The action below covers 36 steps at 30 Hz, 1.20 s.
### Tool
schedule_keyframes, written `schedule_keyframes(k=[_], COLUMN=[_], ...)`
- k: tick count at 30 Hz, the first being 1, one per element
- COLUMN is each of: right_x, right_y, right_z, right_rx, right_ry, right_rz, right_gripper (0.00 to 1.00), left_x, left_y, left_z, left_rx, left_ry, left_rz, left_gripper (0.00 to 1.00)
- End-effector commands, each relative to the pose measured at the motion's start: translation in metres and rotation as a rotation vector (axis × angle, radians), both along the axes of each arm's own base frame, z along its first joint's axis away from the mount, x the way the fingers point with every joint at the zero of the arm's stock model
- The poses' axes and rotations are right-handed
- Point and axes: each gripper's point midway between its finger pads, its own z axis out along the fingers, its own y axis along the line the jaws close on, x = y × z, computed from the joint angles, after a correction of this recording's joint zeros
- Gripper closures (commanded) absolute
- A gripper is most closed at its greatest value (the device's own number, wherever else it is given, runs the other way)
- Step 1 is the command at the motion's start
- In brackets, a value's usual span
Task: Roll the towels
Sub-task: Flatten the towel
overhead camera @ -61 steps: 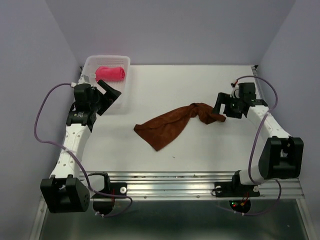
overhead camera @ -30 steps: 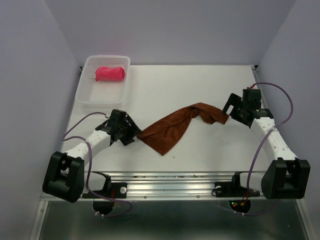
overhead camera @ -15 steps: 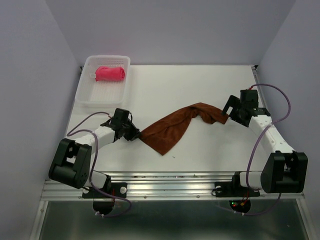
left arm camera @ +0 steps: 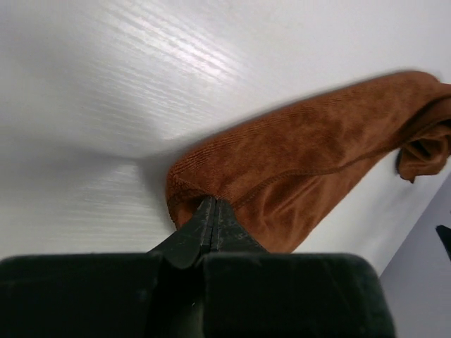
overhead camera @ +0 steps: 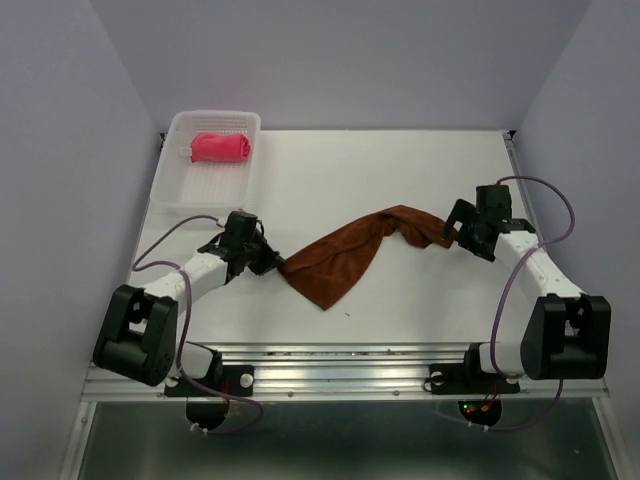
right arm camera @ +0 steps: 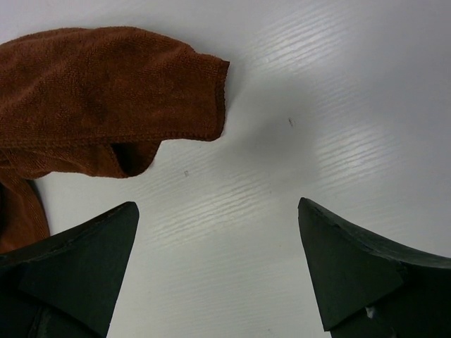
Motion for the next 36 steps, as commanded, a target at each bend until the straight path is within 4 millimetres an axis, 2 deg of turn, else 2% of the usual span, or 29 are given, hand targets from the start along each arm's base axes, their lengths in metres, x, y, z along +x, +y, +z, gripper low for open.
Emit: schedule_keyframes(k=[1, 4, 5, 11, 14, 19, 23, 25, 31, 33, 35, 36], right_x=[0.009, 0.023, 0.027, 0.046, 0.052, 0.059, 0.065, 0.069, 0.074, 0.074, 0.077, 0.078], right_y=[0.012, 0.017, 0.019, 0.011, 0.008, 0.011, 0.009, 0.006, 0.002, 0.005, 0.013, 0.015], right_z=[-0.007, -0.011, -0.011, -0.035, -0.049, -0.065, -0.071, -0.070, -0.070, -0.070, -0.057, -0.050], right_rx=[0.048, 0.067, 0.080, 0.047, 0.035, 0.050, 0.043, 0.032, -0.001, 0.010, 0.030, 0.038], right_ry=[-0.012, -0.032, -0.037, -0.001, 0.021, 0.036, 0.040, 0.037, 0.014, 0.011, -0.022, -0.042], right_rz=[0.036, 0.063, 0.071, 0.039, 0.020, 0.030, 0.019, 0.010, 0.024, 0.046, 0.100, 0.111], right_gripper=[0.00, 0.02, 0.09, 0.26, 0.32, 0.33, 0.34, 0.37, 0.67, 0.82, 0.97, 0.99], left_x=[0.007, 0.009, 0.008, 0.009, 0.009, 0.010, 0.012, 0.012, 0.015, 0.017, 0.022, 0.023], left_y=[0.001, -0.003, -0.006, -0.006, -0.004, -0.004, -0.004, -0.004, -0.004, -0.004, -0.006, -0.006], left_z=[0.033, 0.046, 0.049, 0.064, 0.066, 0.067, 0.067, 0.066, 0.070, 0.073, 0.081, 0.084], left_rx=[-0.012, -0.039, -0.053, -0.068, -0.059, -0.062, -0.060, -0.059, -0.059, -0.060, -0.062, -0.061], left_ry=[-0.147, -0.206, -0.217, -0.267, -0.272, -0.269, -0.266, -0.264, -0.281, -0.292, -0.315, -0.324], left_rz=[-0.012, -0.035, -0.048, -0.050, -0.042, -0.037, -0.033, -0.032, -0.028, -0.029, -0.031, -0.032], left_gripper=[1.00, 1.00, 1.00, 1.00, 1.00, 1.00, 1.00, 1.00, 1.00, 1.00, 1.00, 1.00])
